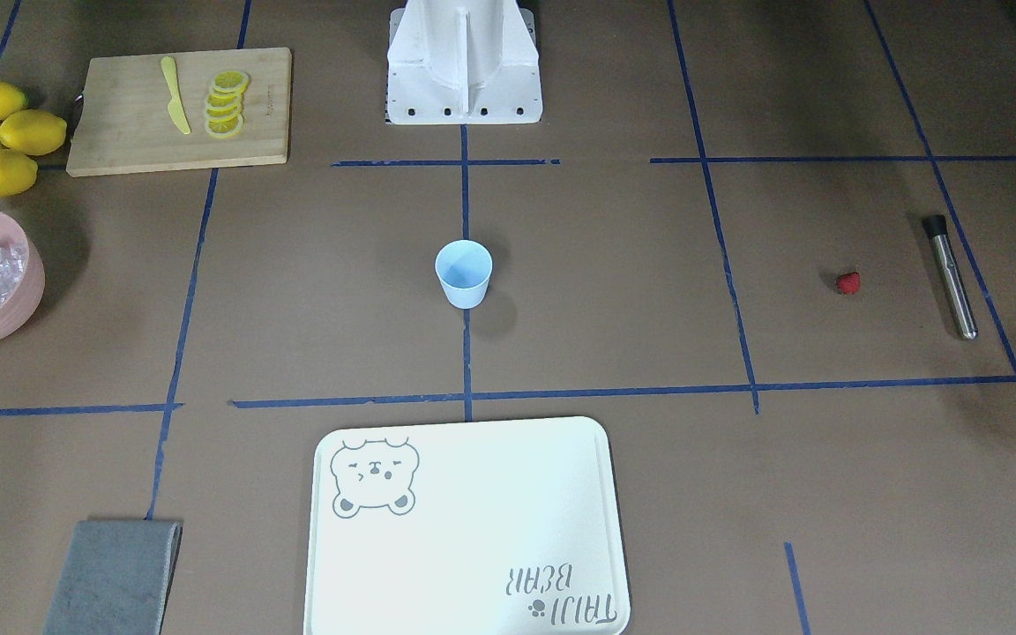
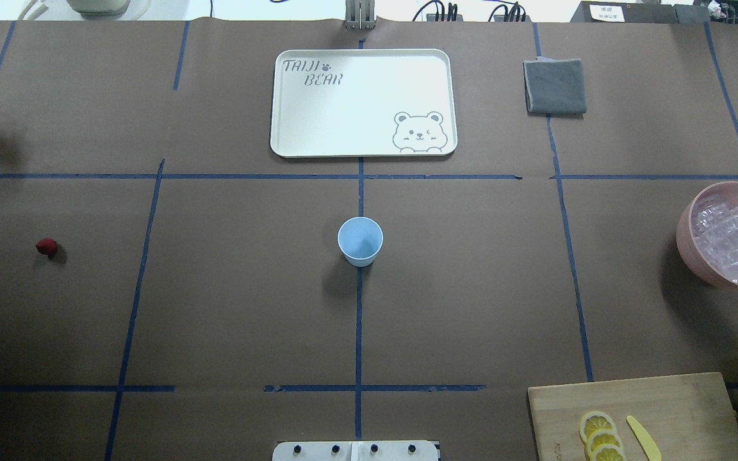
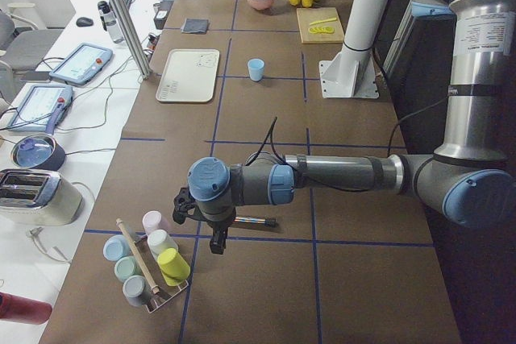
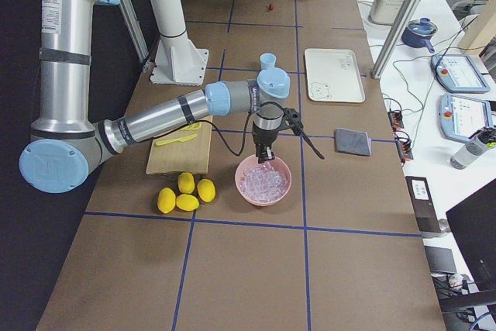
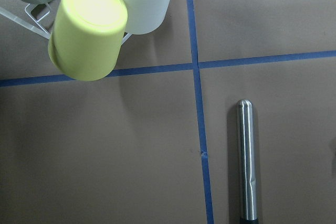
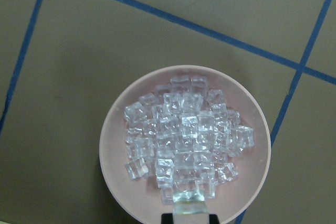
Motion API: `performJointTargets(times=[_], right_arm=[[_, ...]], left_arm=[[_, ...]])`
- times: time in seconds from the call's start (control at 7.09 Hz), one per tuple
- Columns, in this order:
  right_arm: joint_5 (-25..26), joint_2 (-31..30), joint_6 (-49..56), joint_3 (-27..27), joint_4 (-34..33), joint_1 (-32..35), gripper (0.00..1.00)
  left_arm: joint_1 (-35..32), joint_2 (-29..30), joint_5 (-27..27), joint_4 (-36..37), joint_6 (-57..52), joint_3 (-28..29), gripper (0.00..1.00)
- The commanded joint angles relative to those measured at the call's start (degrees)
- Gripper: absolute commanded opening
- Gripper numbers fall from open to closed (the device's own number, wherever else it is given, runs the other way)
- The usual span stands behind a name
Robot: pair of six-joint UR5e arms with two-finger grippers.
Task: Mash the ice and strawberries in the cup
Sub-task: 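Carry the ice cube with the right gripper over the light-blue cup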
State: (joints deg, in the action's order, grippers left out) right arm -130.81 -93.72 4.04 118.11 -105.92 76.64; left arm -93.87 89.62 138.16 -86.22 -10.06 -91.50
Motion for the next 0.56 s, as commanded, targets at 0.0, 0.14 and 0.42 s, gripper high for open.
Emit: performJointTargets(times=[0.0,0.14,0.42], right_arm=[[-3.2,8.6,-5.8,-1.5,-2.7,-0.8,0.0],[-4.0,12.8,-12.7,-1.6,-2.7,-4.4,0.0],[-3.4,22.6,-31.1,-1.7,-2.7,-14.8,0.0]], left_arm=[[0.0,-0.1,0.1,-0.2,-0.2,0.0,1.0],[0.0,0.0,0.1,-0.2,0.0,0.0,1.0],[0.0,0.1,0.2,-0.2,0.0,0.0,1.0]])
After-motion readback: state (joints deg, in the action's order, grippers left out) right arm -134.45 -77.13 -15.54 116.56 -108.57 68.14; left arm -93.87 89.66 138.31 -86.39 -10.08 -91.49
